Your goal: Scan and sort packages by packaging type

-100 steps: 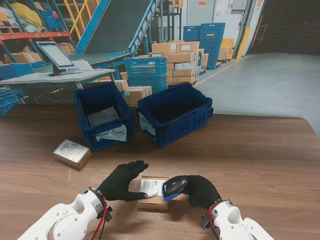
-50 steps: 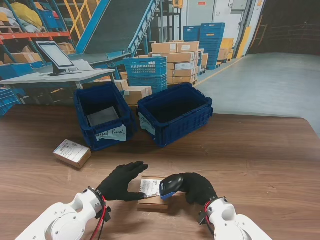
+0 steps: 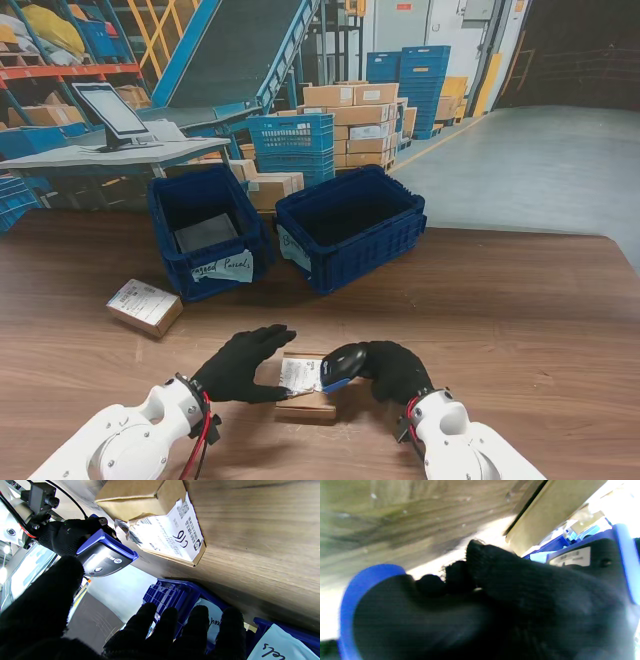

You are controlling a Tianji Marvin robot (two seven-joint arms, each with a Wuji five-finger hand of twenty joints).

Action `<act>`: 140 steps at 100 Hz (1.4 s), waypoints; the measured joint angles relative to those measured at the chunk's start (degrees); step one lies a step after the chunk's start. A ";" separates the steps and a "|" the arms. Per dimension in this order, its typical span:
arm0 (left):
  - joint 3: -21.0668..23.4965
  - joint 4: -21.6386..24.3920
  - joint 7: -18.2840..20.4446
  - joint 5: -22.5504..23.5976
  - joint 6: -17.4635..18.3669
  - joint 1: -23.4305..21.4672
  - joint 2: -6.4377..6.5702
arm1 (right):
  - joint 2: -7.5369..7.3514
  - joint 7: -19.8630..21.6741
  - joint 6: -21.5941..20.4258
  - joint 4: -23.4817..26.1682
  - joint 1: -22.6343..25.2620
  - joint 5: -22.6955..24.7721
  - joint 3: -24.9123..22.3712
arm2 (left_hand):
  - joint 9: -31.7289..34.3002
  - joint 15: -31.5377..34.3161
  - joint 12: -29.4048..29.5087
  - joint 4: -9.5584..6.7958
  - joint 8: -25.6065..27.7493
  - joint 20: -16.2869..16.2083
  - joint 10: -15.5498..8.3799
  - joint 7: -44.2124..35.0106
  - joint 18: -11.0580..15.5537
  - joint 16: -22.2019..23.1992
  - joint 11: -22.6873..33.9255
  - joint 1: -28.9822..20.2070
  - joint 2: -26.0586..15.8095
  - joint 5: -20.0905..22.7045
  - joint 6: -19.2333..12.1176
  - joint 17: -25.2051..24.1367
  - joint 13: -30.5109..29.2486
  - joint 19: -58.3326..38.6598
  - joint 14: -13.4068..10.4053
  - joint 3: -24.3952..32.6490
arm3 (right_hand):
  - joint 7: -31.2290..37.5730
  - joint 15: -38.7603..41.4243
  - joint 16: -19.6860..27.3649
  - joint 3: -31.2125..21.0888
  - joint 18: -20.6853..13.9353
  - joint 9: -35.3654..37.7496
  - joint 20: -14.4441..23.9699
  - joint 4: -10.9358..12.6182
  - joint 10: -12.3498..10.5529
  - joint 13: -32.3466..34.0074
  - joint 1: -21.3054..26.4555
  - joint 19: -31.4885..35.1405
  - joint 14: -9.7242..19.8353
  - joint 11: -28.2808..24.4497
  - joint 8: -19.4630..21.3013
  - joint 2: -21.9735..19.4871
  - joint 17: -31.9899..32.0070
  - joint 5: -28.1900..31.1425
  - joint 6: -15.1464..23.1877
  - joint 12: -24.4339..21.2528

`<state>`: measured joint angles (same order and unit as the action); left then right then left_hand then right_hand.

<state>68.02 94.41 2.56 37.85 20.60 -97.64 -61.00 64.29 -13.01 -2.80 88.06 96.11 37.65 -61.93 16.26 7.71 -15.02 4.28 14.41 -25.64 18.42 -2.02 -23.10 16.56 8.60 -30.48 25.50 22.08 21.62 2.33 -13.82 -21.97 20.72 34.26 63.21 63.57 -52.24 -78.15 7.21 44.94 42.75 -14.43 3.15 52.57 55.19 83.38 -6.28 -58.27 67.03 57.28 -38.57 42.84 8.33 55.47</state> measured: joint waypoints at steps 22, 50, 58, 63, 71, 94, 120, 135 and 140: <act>0.12 -0.10 0.46 0.06 0.15 0.05 0.06 | 0.00 0.65 0.01 -0.55 -0.65 -0.20 0.23 | 0.00 0.00 0.00 0.00 0.00 0.01 0.00 0.00 0.00 0.00 -0.15 0.00 0.00 0.00 0.00 0.00 0.00 0.01 0.00 0.00 | 0.00 0.00 0.00 0.00 0.00 0.00 0.00 0.00 0.00 0.00 0.00 0.00 0.00 0.00 0.00 0.00 0.00 0.00 0.00 0.00; 0.06 -0.02 0.76 0.51 0.05 0.09 0.24 | 0.02 1.41 -0.23 -0.05 -0.11 -1.18 -0.46 | 0.00 0.00 0.00 -0.02 0.00 0.03 0.01 0.00 0.00 0.00 -0.62 0.00 0.00 0.00 -0.15 0.00 0.00 0.51 0.00 -0.49 | 0.00 0.01 0.00 0.00 0.00 0.01 0.00 0.00 0.00 0.00 0.00 0.00 0.00 0.00 0.00 0.00 0.00 0.00 0.00 0.00; -0.14 -0.03 1.07 1.00 0.02 0.33 0.33 | 0.02 1.82 -0.11 1.18 0.72 -1.52 -1.33 | 0.00 0.00 0.00 -0.50 0.26 0.03 0.01 -0.19 0.00 0.00 -0.63 0.00 0.00 0.59 -1.46 0.00 0.02 0.52 0.00 -0.76 | 0.00 0.01 0.00 0.00 0.00 0.01 0.00 0.00 0.00 0.00 0.00 0.00 0.00 0.00 0.00 0.00 0.00 0.00 0.00 0.00; -0.48 -0.12 1.09 1.45 0.02 0.70 0.42 | 0.03 1.95 0.06 2.34 1.46 -1.68 -2.01 | 0.00 0.00 0.00 -0.53 0.26 0.03 0.01 -0.19 0.00 0.00 -0.63 0.00 0.00 0.59 -1.53 0.00 0.05 0.53 0.00 -0.76 | 0.00 0.01 0.00 0.00 0.00 0.01 0.00 0.00 0.00 0.00 0.00 0.00 0.00 0.00 0.00 0.00 0.00 0.00 0.00 0.00; -1.27 -0.41 1.31 2.07 -0.21 1.54 0.58 | 0.09 2.00 0.63 4.56 2.85 -1.98 -3.25 | 0.00 0.00 0.00 -0.53 0.26 0.03 0.01 -0.19 0.00 0.00 -0.63 0.00 0.00 0.59 -1.58 0.00 0.21 0.53 0.00 -0.76 | 0.00 0.01 0.00 0.00 0.00 0.01 0.00 0.00 0.00 0.00 0.00 0.00 0.00 0.00 0.00 0.00 0.00 0.00 0.00 0.00; -3.07 -0.48 2.57 5.02 -2.44 3.24 0.96 | 0.26 3.11 1.92 10.65 6.64 -4.57 -6.82 | -3.48 -0.86 0.46 -0.54 0.26 0.06 0.01 0.57 0.00 0.00 -2.15 0.00 0.01 -1.21 -1.64 -0.73 3.12 0.79 0.00 -1.72 | 0.00 0.04 0.00 0.00 0.00 0.01 0.00 0.00 0.00 0.00 0.00 0.00 0.00 0.00 0.00 0.01 0.00 0.00 0.00 0.00; -5.49 0.02 3.37 10.11 -6.01 4.39 1.45 | 0.56 2.88 2.32 13.92 8.77 -6.99 -8.96 | -6.14 -1.92 1.09 -0.54 0.28 0.10 1.52 0.82 0.00 -0.10 -4.42 0.03 0.01 -5.93 2.74 -1.40 4.31 1.99 0.00 -1.72 | 0.00 0.05 0.00 0.00 0.00 0.01 0.00 0.00 0.00 0.00 0.00 0.00 0.00 0.00 0.00 0.00 0.00 0.00 0.00 0.00; -7.00 0.14 3.42 10.20 -7.46 5.13 1.57 | 0.64 2.51 2.24 14.45 9.31 -6.94 -9.50 | -6.14 -1.92 1.10 -0.73 0.27 0.11 2.22 1.48 0.00 -0.45 -5.82 2.55 0.00 -8.00 3.61 -1.40 4.31 2.60 0.00 -1.75 | 0.00 0.05 0.00 0.00 0.00 0.01 0.00 0.00 0.00 0.00 0.00 0.00 0.00 0.00 0.00 0.01 0.00 0.00 0.00 0.00; -7.59 0.14 3.59 10.21 -8.16 5.46 1.59 | 0.64 2.52 2.19 14.56 9.47 -6.94 -9.69 | -6.24 -1.92 1.10 -0.83 -0.14 0.16 2.38 1.49 0.00 -0.67 -6.27 3.08 1.04 -8.01 3.98 -1.40 4.31 2.70 0.00 -1.16 | 0.00 0.05 0.00 0.00 0.00 0.01 0.00 0.00 0.00 0.00 0.00 0.00 0.00 0.00 0.00 0.01 0.00 0.00 0.00 0.00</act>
<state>60.44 94.55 6.15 48.06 12.44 -92.18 -59.42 64.93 -10.49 -0.61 102.62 105.58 30.71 -71.62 10.02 5.79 -13.92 3.45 14.27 -25.49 20.80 -0.54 -23.10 15.90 2.34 -27.41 26.54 14.07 25.60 0.93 -9.51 -19.27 20.72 33.10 63.21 63.62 -52.24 -78.15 7.21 44.95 42.75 -14.42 3.15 52.57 55.19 83.38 -6.28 -58.27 67.03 57.29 -38.57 42.84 8.33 55.47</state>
